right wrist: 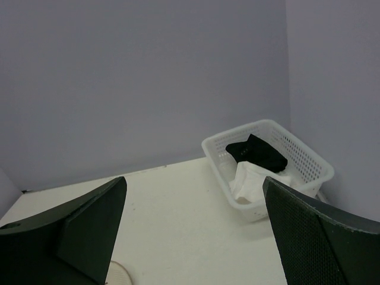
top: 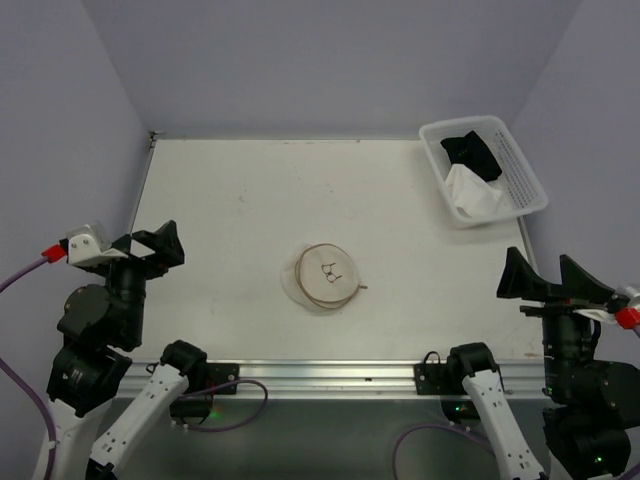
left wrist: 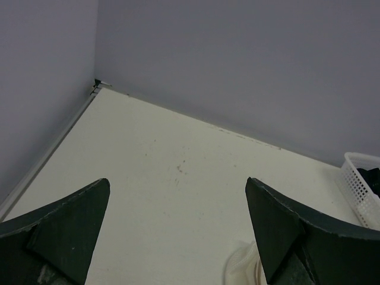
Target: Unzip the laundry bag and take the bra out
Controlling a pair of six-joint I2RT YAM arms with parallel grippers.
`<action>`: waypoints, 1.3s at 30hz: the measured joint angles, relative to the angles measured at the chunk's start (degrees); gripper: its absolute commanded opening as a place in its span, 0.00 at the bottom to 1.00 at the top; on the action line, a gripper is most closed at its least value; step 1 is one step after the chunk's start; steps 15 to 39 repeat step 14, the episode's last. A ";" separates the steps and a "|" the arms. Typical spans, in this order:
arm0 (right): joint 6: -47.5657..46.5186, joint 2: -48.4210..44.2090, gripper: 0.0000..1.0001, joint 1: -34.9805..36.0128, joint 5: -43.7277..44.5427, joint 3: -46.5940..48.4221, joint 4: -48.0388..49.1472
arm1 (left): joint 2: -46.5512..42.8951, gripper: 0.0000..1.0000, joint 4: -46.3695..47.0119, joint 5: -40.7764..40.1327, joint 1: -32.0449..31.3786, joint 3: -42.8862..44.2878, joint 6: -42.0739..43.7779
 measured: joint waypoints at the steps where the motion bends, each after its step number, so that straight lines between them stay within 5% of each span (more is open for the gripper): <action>1: -0.11 0.00 0.99 0.00 -0.24 -0.02 0.00 | 0.02 1.00 0.07 0.02 0.00 -0.28 -0.02; 39: -0.24 0.00 0.99 0.00 -2.21 -0.37 0.37 | 1.36 1.00 2.16 0.76 0.00 -2.05 -0.70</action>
